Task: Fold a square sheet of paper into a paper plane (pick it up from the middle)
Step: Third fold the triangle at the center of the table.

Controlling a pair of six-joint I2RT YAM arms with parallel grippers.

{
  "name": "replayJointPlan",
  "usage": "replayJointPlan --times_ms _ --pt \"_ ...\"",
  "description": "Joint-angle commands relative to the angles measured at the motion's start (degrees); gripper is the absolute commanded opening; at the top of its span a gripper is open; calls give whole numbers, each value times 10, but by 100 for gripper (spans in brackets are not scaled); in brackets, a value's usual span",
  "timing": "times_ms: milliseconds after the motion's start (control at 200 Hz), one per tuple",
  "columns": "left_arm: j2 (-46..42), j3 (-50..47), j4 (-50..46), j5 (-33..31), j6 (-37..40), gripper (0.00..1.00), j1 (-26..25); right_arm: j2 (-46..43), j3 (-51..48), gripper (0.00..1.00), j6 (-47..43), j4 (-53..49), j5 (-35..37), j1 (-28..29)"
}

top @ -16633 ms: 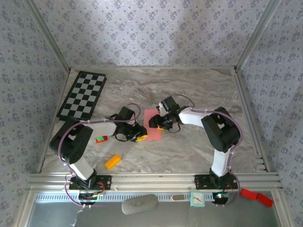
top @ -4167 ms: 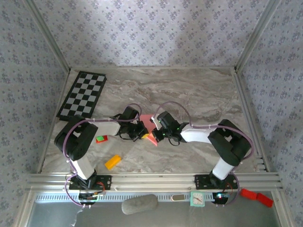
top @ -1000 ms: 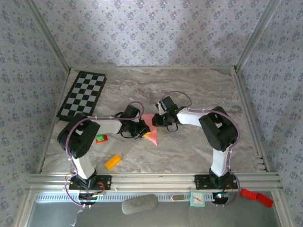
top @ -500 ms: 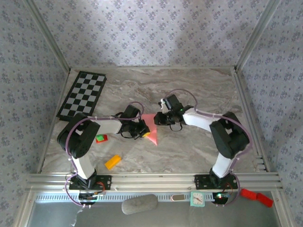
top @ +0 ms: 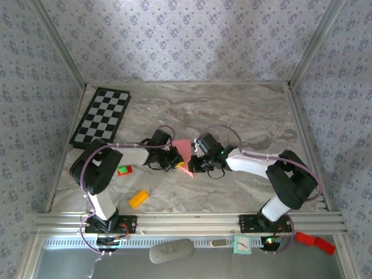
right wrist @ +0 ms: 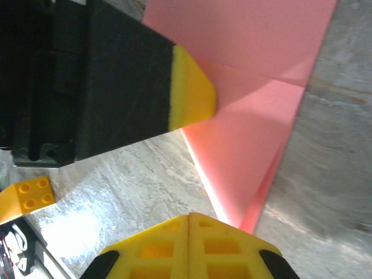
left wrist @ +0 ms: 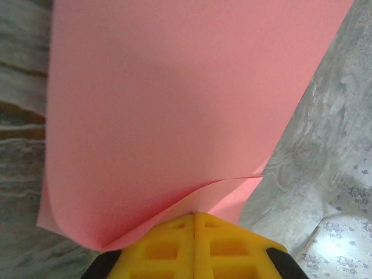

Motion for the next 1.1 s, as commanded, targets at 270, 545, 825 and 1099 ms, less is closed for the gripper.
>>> replayJointPlan --times_ms 270,545,825,1099 --pt "18 -25 -41 -54 -9 7 6 63 43 0 21 -2 10 26" --pt "19 -24 -42 -51 -7 7 6 81 52 0 25 -13 19 23" --pt "19 -23 -44 -49 -5 7 8 87 49 0 32 -25 29 15" --pt "19 -22 -45 -46 0 7 9 89 46 0 37 -27 32 11"
